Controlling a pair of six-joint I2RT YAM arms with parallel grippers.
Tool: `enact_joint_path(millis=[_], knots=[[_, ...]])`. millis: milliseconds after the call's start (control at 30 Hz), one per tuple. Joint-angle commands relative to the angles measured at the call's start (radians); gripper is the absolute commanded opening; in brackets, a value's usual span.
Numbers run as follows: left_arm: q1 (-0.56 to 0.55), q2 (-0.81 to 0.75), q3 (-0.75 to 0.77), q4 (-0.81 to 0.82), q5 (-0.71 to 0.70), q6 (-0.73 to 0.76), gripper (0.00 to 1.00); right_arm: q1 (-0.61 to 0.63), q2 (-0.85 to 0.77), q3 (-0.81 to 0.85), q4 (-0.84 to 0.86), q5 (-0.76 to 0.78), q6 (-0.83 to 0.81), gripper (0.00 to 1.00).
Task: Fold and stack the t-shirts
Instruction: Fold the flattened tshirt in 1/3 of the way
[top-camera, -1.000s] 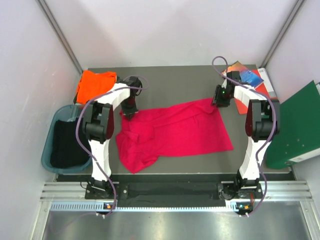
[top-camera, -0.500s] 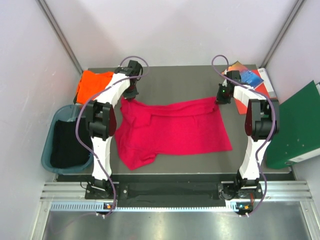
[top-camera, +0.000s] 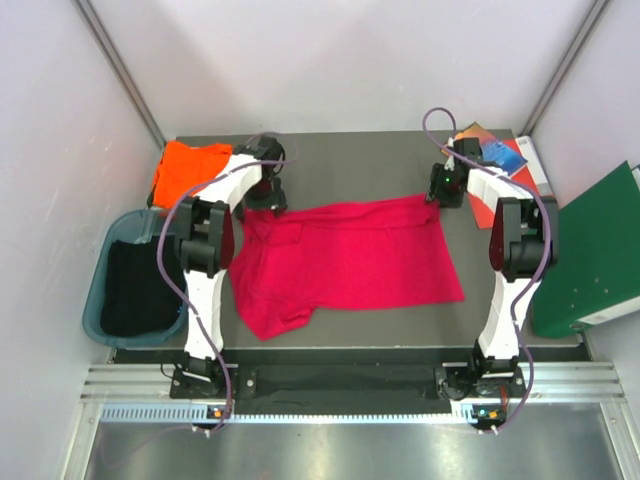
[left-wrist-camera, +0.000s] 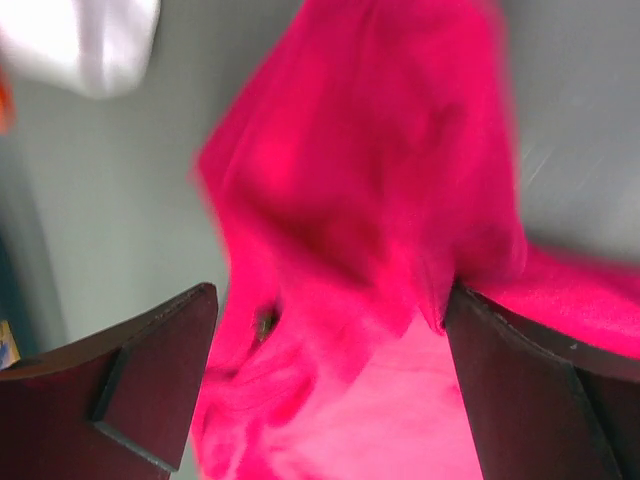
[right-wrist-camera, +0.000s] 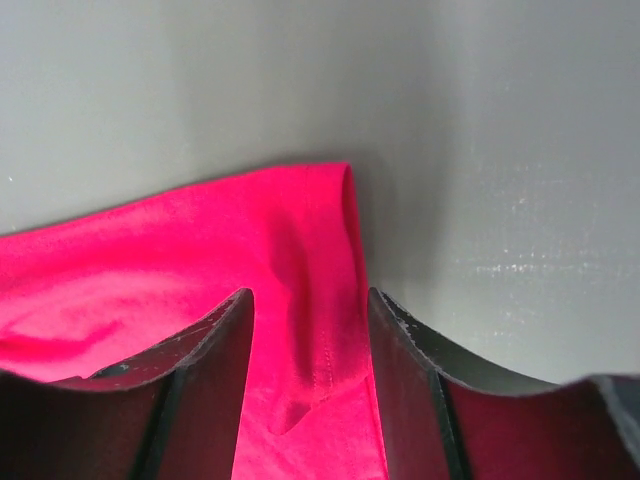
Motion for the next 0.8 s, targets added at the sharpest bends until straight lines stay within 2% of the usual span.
enact_joint_path(millis=[0, 33, 67, 100, 167, 233, 300, 433, 500, 533, 633, 667, 767], knots=[[0.003, -0.288, -0.218, 0.108, 0.061, -0.019, 0.96, -0.001, -0.092, -0.027, 0.01, -0.008, -0.014, 0.5], [0.003, -0.314, -0.287, 0.151, 0.088, -0.017, 0.94, -0.001, -0.099, -0.035, 0.013, -0.011, -0.014, 0.5], [0.003, -0.343, -0.307, 0.16, 0.1, -0.028, 0.87, -0.003, -0.112, -0.044, 0.016, -0.011, -0.014, 0.5], [0.001, -0.349, -0.324, 0.167, 0.105, -0.032, 0.84, -0.003, -0.115, -0.047, 0.018, -0.014, -0.014, 0.5], [0.001, -0.334, -0.334, 0.147, 0.122, -0.049, 0.83, -0.001, -0.121, -0.049, 0.018, -0.016, -0.015, 0.5], [-0.008, -0.316, -0.318, 0.122, 0.115, -0.06, 0.88, -0.003, -0.124, -0.049, 0.018, -0.017, -0.011, 0.5], [-0.013, -0.322, -0.315, 0.116, 0.093, -0.06, 0.99, -0.003, -0.128, -0.049, 0.018, -0.022, -0.009, 0.5], [-0.014, -0.357, -0.317, 0.125, 0.076, -0.055, 0.99, -0.001, -0.13, -0.052, 0.021, -0.034, -0.008, 0.5], [-0.014, -0.374, -0.339, 0.131, 0.093, -0.057, 0.91, -0.003, -0.129, -0.056, 0.02, -0.04, -0.009, 0.5], [-0.019, -0.395, -0.353, 0.137, 0.093, -0.063, 0.84, -0.003, -0.129, -0.058, 0.02, -0.045, -0.009, 0.5], [-0.029, -0.45, -0.427, 0.167, 0.101, -0.075, 0.74, -0.001, -0.13, -0.067, 0.029, -0.056, -0.008, 0.5], [-0.031, -0.461, -0.453, 0.174, 0.105, -0.078, 0.67, -0.001, -0.13, -0.072, 0.03, -0.059, -0.006, 0.5], [-0.033, -0.48, -0.533, 0.199, 0.102, -0.092, 0.64, -0.003, -0.127, -0.07, 0.032, -0.068, -0.005, 0.51]])
